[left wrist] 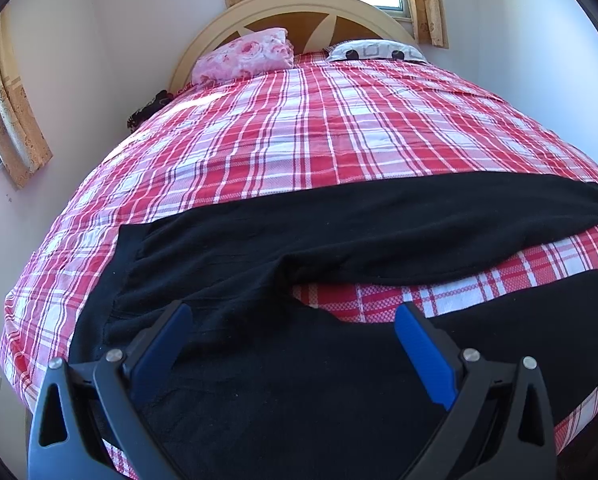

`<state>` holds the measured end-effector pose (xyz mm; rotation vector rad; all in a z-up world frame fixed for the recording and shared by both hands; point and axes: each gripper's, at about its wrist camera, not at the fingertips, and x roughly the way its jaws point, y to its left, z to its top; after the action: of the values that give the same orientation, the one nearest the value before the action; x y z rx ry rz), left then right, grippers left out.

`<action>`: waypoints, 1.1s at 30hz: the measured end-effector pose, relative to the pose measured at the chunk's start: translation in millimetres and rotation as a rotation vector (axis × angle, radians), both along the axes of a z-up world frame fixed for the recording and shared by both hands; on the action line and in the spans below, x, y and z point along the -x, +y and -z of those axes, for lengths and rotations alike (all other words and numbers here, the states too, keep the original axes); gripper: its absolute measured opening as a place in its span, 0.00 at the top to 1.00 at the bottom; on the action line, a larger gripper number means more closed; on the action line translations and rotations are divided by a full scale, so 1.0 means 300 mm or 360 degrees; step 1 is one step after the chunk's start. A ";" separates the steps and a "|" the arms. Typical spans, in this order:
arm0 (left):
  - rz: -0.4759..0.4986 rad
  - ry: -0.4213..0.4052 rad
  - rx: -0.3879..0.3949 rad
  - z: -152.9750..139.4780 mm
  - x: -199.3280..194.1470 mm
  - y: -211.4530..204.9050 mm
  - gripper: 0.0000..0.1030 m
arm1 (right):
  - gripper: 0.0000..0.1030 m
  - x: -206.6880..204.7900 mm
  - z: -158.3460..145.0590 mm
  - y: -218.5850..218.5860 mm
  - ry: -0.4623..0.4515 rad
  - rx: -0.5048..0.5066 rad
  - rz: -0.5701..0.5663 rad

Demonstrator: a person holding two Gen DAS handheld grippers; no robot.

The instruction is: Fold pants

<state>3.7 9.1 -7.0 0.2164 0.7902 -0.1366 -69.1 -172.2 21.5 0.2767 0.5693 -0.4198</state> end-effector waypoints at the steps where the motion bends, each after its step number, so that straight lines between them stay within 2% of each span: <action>1: -0.0001 0.0002 0.0002 0.000 0.000 0.000 0.00 | 0.01 -0.001 -0.002 0.001 0.0000 0.0002 -0.0001; 33: 0.0014 0.0038 0.0029 0.009 -0.003 0.003 0.00 | 0.01 -0.014 0.000 0.008 0.0005 -0.0010 -0.0017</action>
<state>4.6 9.9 -9.5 0.2014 0.8115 -0.1550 -64.9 -169.8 21.6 0.2792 0.5749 -0.4083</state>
